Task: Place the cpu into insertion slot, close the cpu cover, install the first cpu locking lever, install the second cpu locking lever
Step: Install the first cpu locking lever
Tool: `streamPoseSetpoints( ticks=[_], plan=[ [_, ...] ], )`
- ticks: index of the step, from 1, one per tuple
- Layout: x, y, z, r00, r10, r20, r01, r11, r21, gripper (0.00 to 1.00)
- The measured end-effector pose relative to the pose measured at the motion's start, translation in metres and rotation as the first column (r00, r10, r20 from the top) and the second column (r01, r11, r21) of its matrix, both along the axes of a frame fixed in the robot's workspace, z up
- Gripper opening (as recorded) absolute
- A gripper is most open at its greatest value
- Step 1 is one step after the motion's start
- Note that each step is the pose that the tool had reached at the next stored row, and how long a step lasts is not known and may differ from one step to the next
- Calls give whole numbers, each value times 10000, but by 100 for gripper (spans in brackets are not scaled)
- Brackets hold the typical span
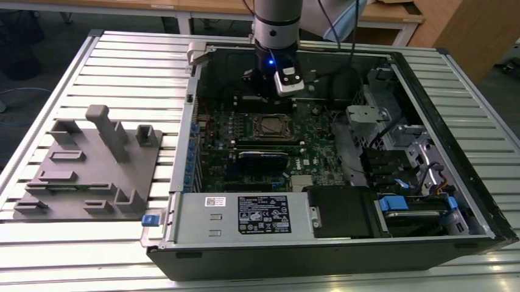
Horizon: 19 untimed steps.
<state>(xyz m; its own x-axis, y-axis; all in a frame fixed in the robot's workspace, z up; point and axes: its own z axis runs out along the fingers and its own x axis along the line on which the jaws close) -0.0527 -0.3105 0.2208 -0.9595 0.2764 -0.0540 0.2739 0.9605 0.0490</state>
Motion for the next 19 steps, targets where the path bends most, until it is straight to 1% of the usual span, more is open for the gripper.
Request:
streamPoseSetpoints(
  ticks=[2, 4, 8, 11, 14, 16, 19],
  plan=[
    [10, -1, 0, 10000, 0, -1, 0, 10000, -27, 10],
    [13, -20, 0, 10000, 0, -1, 0, 10000, -43, 10],
    [13, -96, 0, 10000, 7, -1, -7, 10000, -76, 10],
    [13, -157, 0, 10000, 22, -2, -22, 10000, -84, 10],
    [13, -207, 0, 10000, 54, -2, -54, 9999, -88, 10],
    [13, -232, -1, 10000, 96, -1, -96, 9999, -88, 10],
    [13, -248, -1, 9997, 258, -1, -258, 9996, -89, 10]
  ],
)
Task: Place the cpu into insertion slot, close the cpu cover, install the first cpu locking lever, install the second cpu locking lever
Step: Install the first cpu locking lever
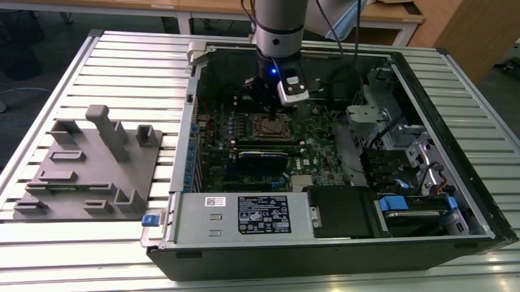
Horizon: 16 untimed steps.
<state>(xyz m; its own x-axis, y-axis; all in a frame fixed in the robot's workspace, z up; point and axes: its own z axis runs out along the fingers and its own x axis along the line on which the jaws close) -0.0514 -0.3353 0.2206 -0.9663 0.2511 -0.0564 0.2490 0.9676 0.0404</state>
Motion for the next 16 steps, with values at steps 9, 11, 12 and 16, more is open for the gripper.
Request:
streamPoseSetpoints(
  ticks=[9, 11, 12, 16],
  plan=[
    [0, -19, 26, 9995, 323, 2, -323, 9995, 57, 10],
    [0, -23, 36, 9995, 325, 3, -325, 9995, 66, 10],
    [0, -29, 37, 9995, 326, 3, -326, 9994, 67, 10],
    [0, -79, 38, 9995, 325, 2, -325, 9995, 66, 10]
  ],
)
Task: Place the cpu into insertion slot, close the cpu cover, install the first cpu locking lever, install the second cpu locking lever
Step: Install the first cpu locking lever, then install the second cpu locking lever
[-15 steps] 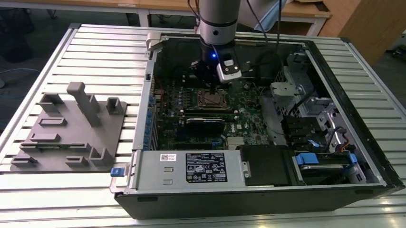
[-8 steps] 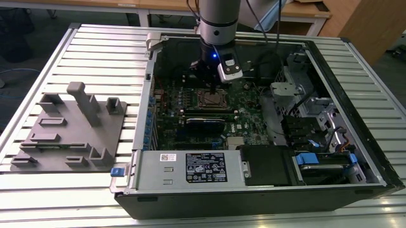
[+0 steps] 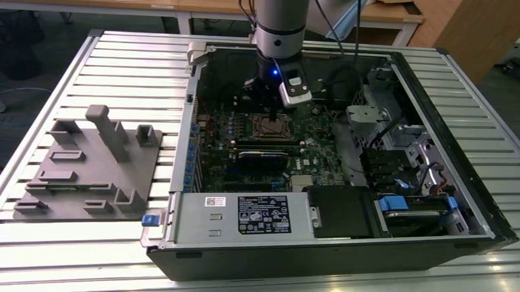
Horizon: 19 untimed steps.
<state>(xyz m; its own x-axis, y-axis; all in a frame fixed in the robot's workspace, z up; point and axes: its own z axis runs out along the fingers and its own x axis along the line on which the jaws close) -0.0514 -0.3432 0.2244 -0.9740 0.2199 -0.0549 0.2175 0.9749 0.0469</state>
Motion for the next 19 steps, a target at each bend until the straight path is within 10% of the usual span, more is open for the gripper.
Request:
streamPoseSetpoints(
  ticks=[19],
  plan=[
    [0, -52, 66, 10000, 0, 0, 0, 10000, 98, 10]
  ],
)
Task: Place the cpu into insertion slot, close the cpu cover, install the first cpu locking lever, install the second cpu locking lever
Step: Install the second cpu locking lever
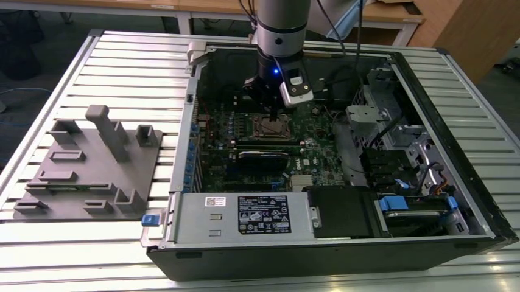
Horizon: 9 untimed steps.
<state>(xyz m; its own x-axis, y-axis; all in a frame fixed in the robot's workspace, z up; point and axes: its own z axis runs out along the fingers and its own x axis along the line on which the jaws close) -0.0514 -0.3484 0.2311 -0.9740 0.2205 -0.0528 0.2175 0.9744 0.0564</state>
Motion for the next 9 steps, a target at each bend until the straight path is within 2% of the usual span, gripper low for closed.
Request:
streamPoseSetpoints(
  ticks=[9],
  plan=[
    [0, -1, 34, 10000, 0, -3, 0, 10000, -5, 10]
  ],
)
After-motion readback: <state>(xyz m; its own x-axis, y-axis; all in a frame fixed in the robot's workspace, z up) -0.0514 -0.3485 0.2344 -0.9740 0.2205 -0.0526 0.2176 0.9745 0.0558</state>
